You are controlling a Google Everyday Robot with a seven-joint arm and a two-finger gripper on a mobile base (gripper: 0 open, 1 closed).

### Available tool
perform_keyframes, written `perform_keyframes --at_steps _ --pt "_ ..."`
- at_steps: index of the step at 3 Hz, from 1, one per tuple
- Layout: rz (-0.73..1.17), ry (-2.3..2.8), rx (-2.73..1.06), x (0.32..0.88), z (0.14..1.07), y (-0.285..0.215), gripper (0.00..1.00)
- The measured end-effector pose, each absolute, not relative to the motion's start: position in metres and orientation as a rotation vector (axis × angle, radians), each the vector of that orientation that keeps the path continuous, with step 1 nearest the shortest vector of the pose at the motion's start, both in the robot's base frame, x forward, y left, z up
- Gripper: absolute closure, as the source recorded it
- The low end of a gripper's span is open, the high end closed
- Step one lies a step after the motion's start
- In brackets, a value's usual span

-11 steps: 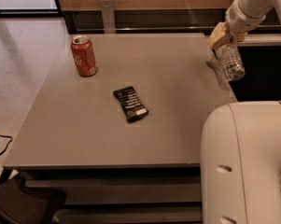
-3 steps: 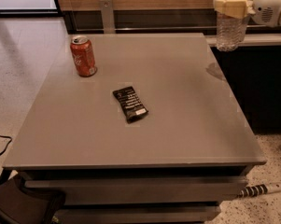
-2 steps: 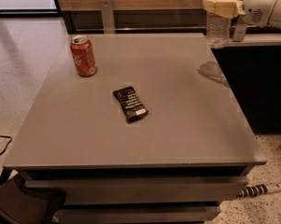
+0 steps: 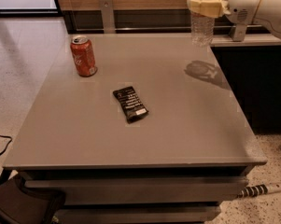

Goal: Place water bottle upright

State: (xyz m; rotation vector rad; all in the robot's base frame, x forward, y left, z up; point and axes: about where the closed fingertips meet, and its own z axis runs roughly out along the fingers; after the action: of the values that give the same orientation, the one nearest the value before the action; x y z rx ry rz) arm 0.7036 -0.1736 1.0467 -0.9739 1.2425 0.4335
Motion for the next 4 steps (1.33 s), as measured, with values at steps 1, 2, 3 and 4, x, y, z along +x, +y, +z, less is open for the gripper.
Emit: perform_keyframes --at_steps 1,2,3,4 --pt "0.498 1.253 -1.002 0.705 1.047 -0.158 1.00" --pt "0.610 1.222 -1.032 0.710 1.042 -0.139 1.00" --pt "0.714 1.185 -1.044 0.718 1.032 -0.127 1.00" --pt "0.764 1.166 -1.044 0.725 1.026 -0.122 1.00"
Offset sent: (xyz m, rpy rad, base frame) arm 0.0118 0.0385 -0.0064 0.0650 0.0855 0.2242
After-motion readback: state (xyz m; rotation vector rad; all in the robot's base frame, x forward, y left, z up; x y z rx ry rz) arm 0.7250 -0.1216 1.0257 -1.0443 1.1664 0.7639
